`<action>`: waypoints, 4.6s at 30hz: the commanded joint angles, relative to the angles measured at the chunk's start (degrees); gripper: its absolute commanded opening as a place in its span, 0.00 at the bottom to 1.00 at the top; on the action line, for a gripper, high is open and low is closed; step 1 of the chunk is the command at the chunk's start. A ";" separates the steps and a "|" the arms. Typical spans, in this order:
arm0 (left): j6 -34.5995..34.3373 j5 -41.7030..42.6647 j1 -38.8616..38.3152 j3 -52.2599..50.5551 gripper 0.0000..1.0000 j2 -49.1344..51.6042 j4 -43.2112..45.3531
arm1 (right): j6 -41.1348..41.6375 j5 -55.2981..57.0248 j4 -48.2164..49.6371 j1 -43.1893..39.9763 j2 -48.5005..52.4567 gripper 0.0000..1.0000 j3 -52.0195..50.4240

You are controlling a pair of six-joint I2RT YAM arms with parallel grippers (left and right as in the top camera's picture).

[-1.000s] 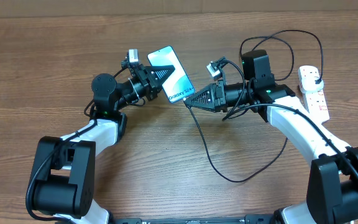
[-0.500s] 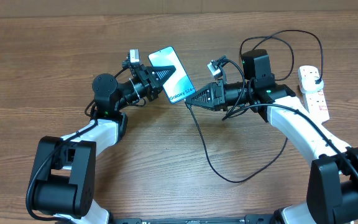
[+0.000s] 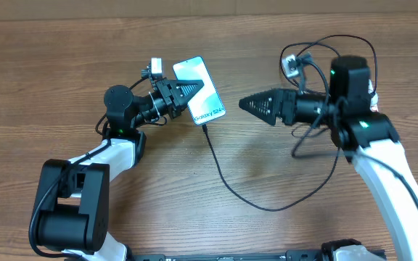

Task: Plug charger to phone and switch on socket

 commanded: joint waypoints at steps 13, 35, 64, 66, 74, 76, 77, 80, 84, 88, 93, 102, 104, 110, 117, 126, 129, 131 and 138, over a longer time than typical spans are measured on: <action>6.21 0.24 9.31 0.31 0.04 -0.87 -1.90 | -12.41 53.31 -11.17 22.25 1.90 0.80 1.11; 10.51 4.24 17.22 0.31 0.04 -0.87 -6.34 | -18.29 68.00 -2.51 33.73 35.58 0.80 10.62; 9.99 4.92 17.22 0.31 0.04 -0.87 -6.34 | -16.98 61.94 -1.68 32.94 42.93 0.04 12.35; 10.01 4.92 17.22 0.31 0.04 -0.87 -6.34 | -14.64 61.75 -7.80 32.39 42.64 0.04 15.32; 8.70 6.10 17.16 0.31 0.04 -0.87 -6.32 | -11.02 37.66 -24.06 22.93 28.61 0.04 23.17; 8.17 6.86 17.00 0.31 0.04 -0.87 -6.29 | -12.63 30.71 -24.09 18.99 23.41 0.04 23.15; 7.69 7.04 16.81 0.31 0.04 -0.87 -6.29 | -13.07 28.24 -24.24 17.33 21.22 0.04 23.12; 6.60 7.06 15.39 0.31 0.04 -0.87 -5.31 | -14.29 22.27 -25.79 12.76 16.00 0.04 23.06; 4.52 5.99 12.20 0.31 0.04 -0.87 -3.87 | -20.11 12.13 -29.38 10.05 12.52 0.04 22.21; 1.40 4.63 9.14 0.31 0.04 -0.87 -2.73 | -24.20 3.63 -31.04 9.90 12.02 0.04 19.71; 1.66 4.63 8.44 0.31 0.04 -0.87 -0.96 | -23.58 10.45 -30.73 9.86 12.09 0.04 15.45; 4.28 2.95 12.02 0.31 0.04 -0.87 -1.53 | -19.30 36.37 -22.36 12.81 13.33 1.00 15.34; 4.85 3.28 12.83 0.31 0.04 -0.87 -2.27 | -19.30 38.36 -20.68 13.64 14.23 1.00 15.34; 9.03 3.87 15.21 0.31 0.04 -0.87 -5.20 | -16.04 48.37 -14.71 15.34 18.47 1.00 15.34; 13.55 5.31 16.92 1.25 0.04 -0.87 -8.22 | -13.31 54.64 -9.27 15.34 28.48 0.99 16.11; 15.23 5.27 17.18 2.19 0.04 -0.87 -9.40 | -13.33 58.38 -3.58 17.14 40.30 0.86 18.69; 15.23 5.35 17.18 2.19 0.04 -0.87 -9.66 | -13.40 59.98 -1.36 18.36 42.16 0.84 18.75; 15.28 5.44 17.18 2.19 0.04 -0.87 -10.19 | -13.55 60.59 0.07 19.08 43.19 0.81 18.75; 16.26 6.64 17.18 2.19 0.04 -0.87 -10.64 | -13.20 61.99 4.11 20.22 45.94 0.69 18.75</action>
